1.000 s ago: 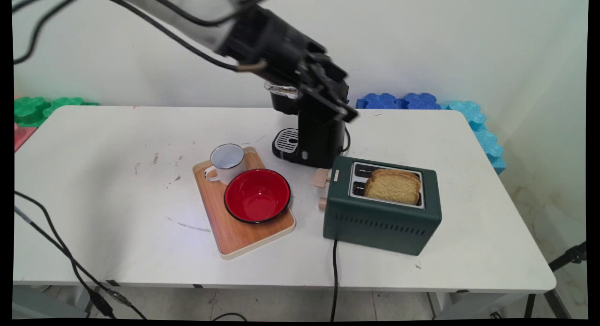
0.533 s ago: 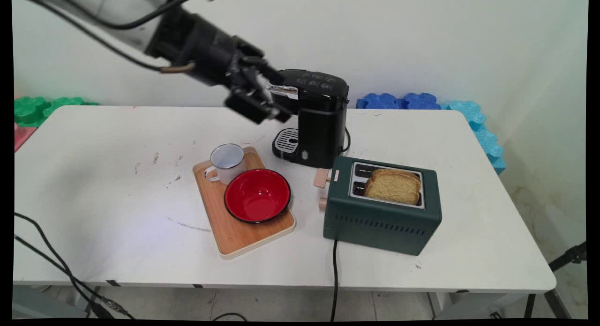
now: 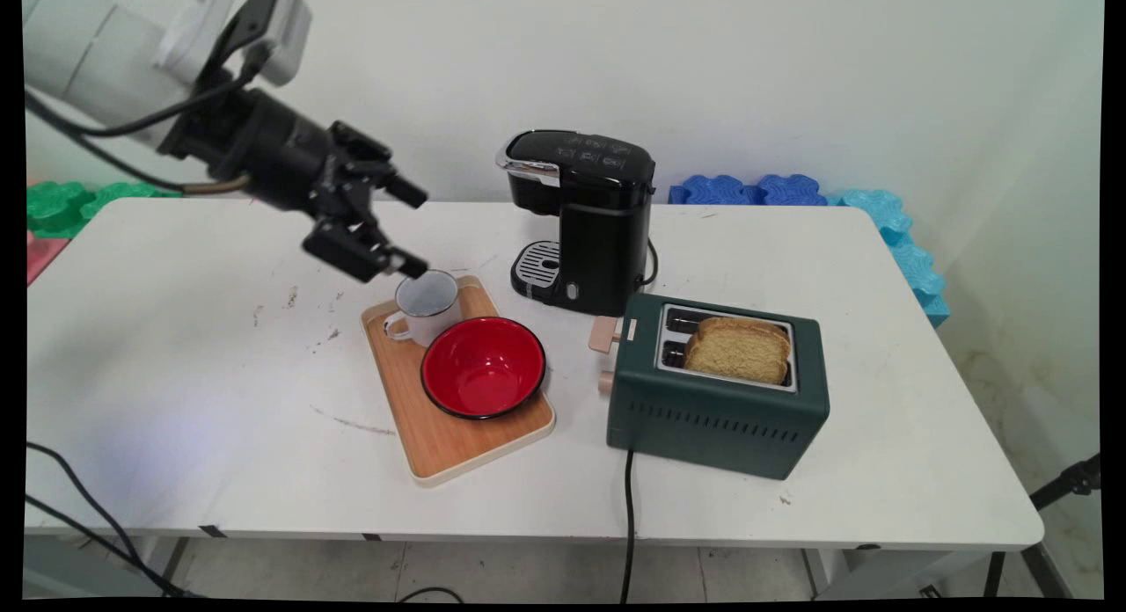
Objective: Press the toaster switch
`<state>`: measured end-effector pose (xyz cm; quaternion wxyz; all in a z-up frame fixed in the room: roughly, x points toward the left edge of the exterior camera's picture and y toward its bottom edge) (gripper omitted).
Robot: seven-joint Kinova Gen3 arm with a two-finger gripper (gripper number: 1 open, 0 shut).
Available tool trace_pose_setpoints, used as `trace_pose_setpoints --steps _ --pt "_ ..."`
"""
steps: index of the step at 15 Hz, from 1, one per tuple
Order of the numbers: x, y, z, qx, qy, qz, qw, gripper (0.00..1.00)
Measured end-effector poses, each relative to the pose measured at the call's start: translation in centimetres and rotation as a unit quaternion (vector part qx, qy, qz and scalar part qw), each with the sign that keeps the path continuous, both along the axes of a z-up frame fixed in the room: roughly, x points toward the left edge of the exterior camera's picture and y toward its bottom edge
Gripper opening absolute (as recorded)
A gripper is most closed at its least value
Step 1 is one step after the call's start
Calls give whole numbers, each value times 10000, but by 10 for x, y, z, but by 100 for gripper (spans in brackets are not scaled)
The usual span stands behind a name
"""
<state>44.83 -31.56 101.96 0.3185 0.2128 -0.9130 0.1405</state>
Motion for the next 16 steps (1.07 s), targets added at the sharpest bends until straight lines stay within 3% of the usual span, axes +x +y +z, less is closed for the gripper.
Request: trace_pose_setpoints --steps 8,16 --pt "40 16 -22 206 -412 37 9989 100" --pt "41 22 -28 198 -281 -301 9990 100"
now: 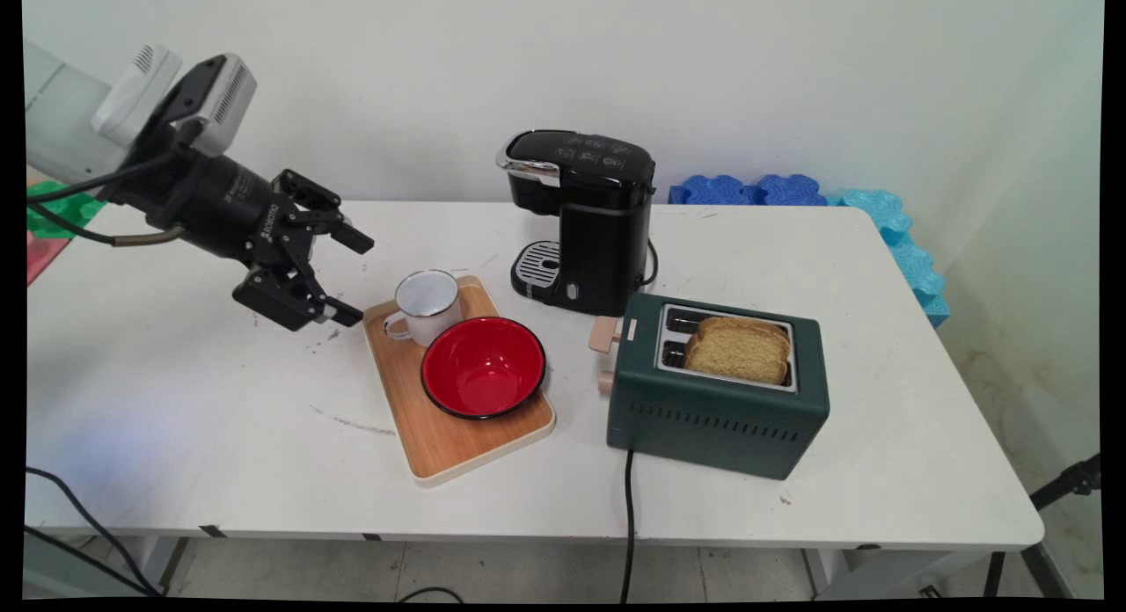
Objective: Press the toaster switch
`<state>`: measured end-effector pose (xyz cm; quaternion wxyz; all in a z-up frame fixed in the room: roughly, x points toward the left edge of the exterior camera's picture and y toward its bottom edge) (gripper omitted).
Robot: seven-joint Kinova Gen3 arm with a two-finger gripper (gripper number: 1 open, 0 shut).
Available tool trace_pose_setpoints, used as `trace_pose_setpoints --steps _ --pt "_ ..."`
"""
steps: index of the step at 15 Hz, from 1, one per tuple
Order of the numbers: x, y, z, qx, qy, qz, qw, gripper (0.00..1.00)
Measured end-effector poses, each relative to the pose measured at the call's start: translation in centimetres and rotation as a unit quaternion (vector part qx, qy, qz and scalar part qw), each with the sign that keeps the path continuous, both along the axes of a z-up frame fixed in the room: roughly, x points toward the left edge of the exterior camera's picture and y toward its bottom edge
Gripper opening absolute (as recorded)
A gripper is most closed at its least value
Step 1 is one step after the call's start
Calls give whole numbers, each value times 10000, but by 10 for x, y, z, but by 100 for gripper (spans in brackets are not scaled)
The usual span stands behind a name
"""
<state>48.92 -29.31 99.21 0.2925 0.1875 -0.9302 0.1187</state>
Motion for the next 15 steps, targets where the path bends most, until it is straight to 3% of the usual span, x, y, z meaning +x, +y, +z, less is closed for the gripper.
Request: trace_pose_setpoints --steps 6,15 --pt "-19 -13 13 -174 205 -157 9995 100" --pt "-80 -52 50 -560 417 -801 9943 100"
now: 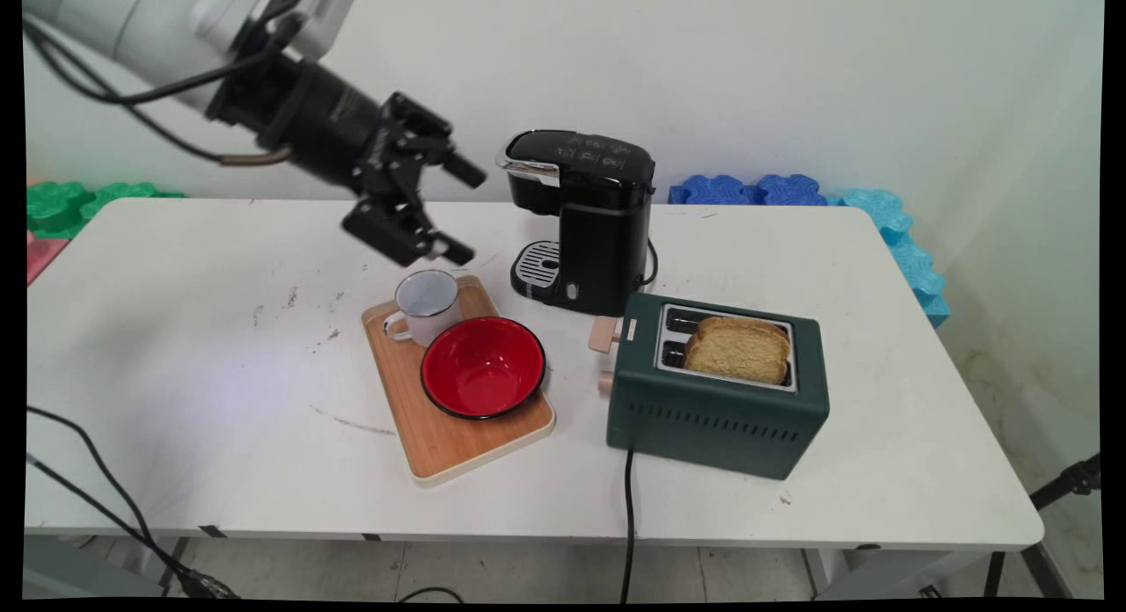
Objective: Press the toaster switch
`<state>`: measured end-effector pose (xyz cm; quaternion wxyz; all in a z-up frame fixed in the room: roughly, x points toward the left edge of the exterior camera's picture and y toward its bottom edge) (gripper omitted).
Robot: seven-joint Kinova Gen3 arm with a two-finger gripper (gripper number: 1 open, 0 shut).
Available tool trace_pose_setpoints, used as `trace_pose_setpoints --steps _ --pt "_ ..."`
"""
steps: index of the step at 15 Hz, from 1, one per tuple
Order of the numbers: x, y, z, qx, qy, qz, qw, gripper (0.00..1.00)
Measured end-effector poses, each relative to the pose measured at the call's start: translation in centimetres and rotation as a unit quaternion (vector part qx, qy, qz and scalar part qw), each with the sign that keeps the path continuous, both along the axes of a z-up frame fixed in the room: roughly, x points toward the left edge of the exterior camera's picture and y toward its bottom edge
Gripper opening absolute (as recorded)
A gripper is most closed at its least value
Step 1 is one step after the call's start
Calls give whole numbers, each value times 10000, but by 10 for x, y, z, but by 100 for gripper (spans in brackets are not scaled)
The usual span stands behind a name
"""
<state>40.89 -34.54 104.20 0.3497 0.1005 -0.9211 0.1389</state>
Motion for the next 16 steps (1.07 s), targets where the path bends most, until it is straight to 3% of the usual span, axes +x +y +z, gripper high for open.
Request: trace_pose_setpoints --steps 7,16 --pt "-50 -35 9 -120 -25 -352 9993 100" --pt "-93 -64 -25 -8 -353 -574 9977 100"
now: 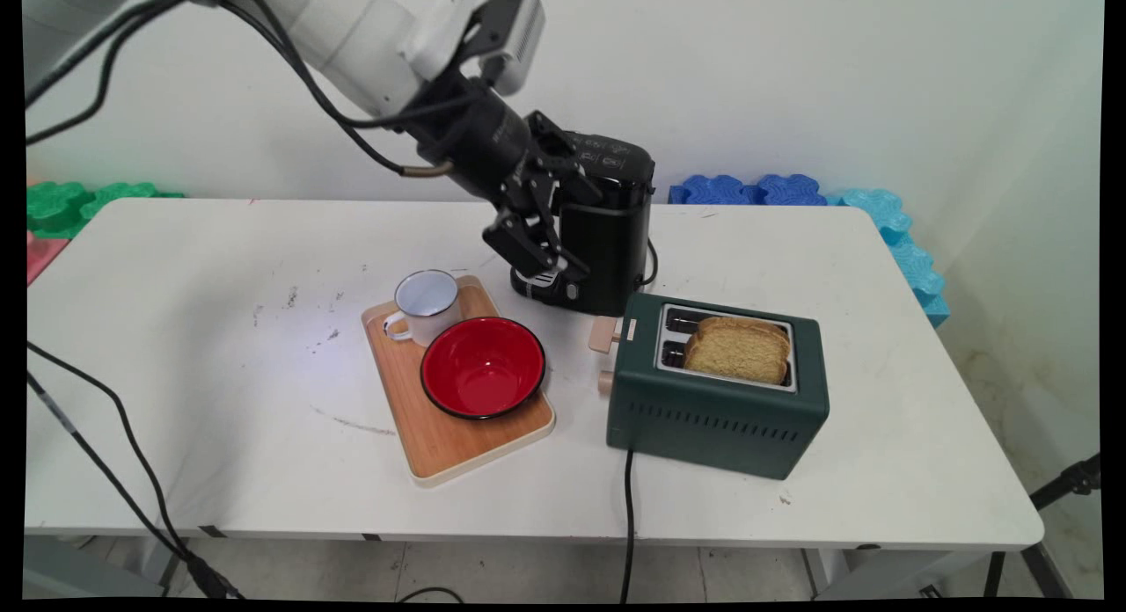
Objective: Press the toaster switch
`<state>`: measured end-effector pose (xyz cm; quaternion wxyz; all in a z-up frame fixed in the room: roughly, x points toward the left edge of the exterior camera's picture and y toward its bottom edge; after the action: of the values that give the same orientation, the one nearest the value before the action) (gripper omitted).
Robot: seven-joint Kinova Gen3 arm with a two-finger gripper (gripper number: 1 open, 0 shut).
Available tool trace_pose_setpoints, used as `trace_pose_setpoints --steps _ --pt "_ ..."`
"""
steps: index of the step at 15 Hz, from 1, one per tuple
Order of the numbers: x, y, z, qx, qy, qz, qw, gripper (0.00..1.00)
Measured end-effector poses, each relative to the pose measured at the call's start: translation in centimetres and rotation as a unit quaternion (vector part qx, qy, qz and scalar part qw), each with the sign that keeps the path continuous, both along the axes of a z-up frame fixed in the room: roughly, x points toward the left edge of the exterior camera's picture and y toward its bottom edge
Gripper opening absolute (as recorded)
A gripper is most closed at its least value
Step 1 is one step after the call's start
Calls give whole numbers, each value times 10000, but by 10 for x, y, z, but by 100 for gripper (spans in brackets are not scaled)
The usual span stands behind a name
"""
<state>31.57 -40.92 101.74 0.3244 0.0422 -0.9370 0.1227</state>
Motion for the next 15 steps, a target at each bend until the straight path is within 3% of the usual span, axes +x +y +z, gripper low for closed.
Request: trace_pose_setpoints --steps 1,2,15 --pt "-3 -2 -5 22 -43 -5 10000 100" --pt "-5 -4 -10 41 -82 -6 10000 0" --pt "-25 -18 -47 297 -344 119 9989 0"
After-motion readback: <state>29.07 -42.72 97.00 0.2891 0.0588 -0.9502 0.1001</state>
